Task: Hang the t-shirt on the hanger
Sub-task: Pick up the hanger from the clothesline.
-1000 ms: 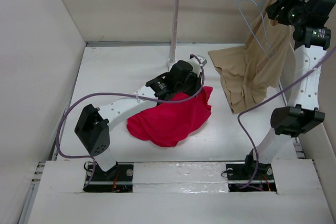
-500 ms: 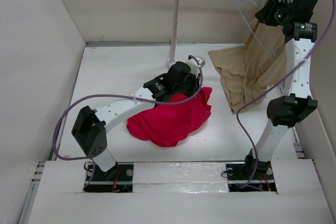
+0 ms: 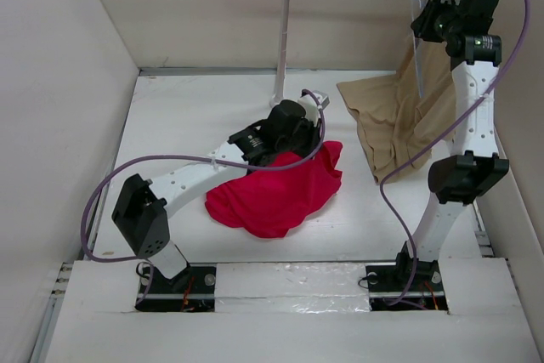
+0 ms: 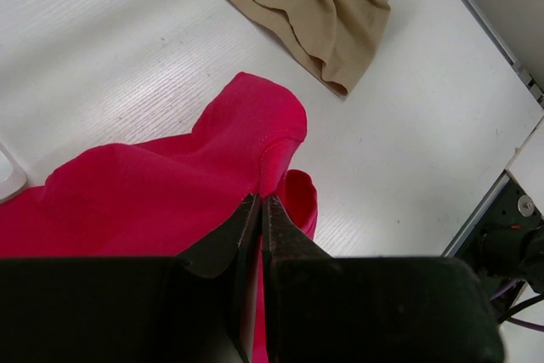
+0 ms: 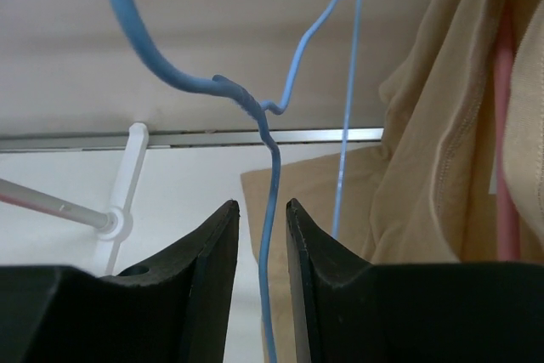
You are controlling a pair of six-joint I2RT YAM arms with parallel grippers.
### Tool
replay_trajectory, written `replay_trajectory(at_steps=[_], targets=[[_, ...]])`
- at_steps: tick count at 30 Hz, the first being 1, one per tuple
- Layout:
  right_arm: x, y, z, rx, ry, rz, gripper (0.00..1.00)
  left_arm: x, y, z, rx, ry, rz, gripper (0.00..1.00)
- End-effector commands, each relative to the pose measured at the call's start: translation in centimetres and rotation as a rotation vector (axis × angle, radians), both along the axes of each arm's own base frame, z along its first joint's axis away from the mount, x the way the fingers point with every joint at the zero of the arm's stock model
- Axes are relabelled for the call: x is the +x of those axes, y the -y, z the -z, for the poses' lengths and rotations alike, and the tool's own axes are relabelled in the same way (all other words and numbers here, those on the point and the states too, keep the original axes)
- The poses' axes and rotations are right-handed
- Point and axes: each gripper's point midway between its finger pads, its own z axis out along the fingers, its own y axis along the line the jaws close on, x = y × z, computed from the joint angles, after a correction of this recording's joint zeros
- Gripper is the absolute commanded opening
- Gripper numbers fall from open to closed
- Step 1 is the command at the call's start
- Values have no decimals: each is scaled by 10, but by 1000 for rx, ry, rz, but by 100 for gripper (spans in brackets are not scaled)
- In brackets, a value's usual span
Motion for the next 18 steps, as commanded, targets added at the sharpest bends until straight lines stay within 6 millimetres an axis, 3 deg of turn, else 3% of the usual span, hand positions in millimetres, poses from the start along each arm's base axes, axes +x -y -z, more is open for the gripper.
replay_trajectory(at_steps=[1,4,8,13,16,18], targets=[[3,7,-17,-41,51,39,34,-2,-6,-29,-57,55,-1,0],[4,1,-18,-52,54,40,23,-2,-7,-29,-55,58,-1,0],[3,3,-23,-64,61,74,0,1,-10,-32,-59,62,-12,0],[-8,-8,-53,-35,150,8,0,4,-14,-35,-63,69,-21,0],[-26,-14,-81,17,217,-83,0,8,-17,-39,-68,77,-33,0],[-32,-16,-85,47,219,-103,0,12,-19,-41,-72,80,-39,0]])
